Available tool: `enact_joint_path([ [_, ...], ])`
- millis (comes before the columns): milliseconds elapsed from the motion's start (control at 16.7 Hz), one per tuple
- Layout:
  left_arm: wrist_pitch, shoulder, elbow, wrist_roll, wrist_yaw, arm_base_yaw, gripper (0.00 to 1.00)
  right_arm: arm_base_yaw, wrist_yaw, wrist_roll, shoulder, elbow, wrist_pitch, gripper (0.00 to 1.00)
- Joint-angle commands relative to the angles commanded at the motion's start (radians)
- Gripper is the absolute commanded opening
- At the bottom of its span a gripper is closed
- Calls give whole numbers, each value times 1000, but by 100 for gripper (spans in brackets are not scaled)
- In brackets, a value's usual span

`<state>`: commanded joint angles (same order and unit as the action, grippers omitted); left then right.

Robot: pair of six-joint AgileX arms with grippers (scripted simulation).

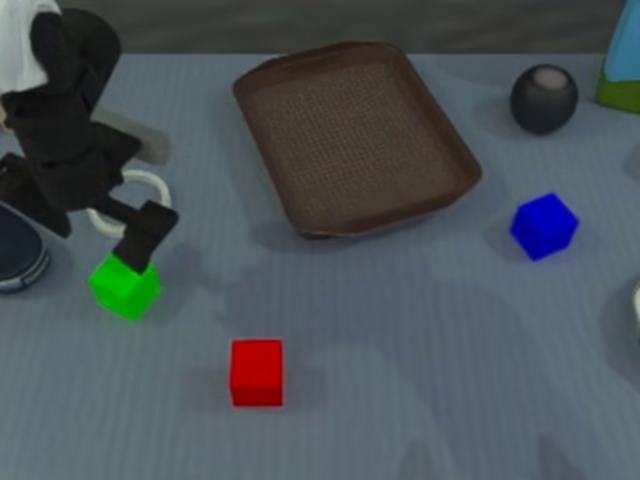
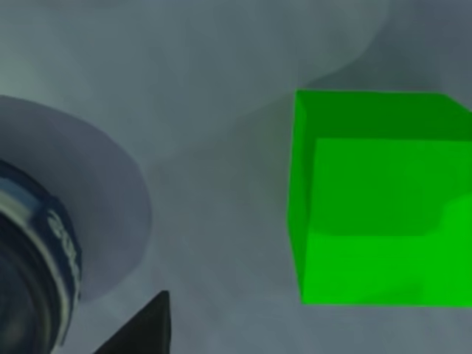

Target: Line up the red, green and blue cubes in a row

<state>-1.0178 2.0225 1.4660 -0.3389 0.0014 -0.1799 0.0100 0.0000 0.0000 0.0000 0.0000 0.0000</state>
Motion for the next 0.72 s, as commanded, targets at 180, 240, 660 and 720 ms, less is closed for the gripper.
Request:
enact_joint_path([
  [180,65,28,-34,-2,0,-2,100,0,0,0,0,0,0,100],
  [240,100,44,-52,-2,1,-2,100,0,0,0,0,0,0,100],
  [660,276,125,-147,-2,1,-3,100,0,0,0,0,0,0,100],
  [720,276,125,-147,-2,1,-3,100,0,0,0,0,0,0,100],
])
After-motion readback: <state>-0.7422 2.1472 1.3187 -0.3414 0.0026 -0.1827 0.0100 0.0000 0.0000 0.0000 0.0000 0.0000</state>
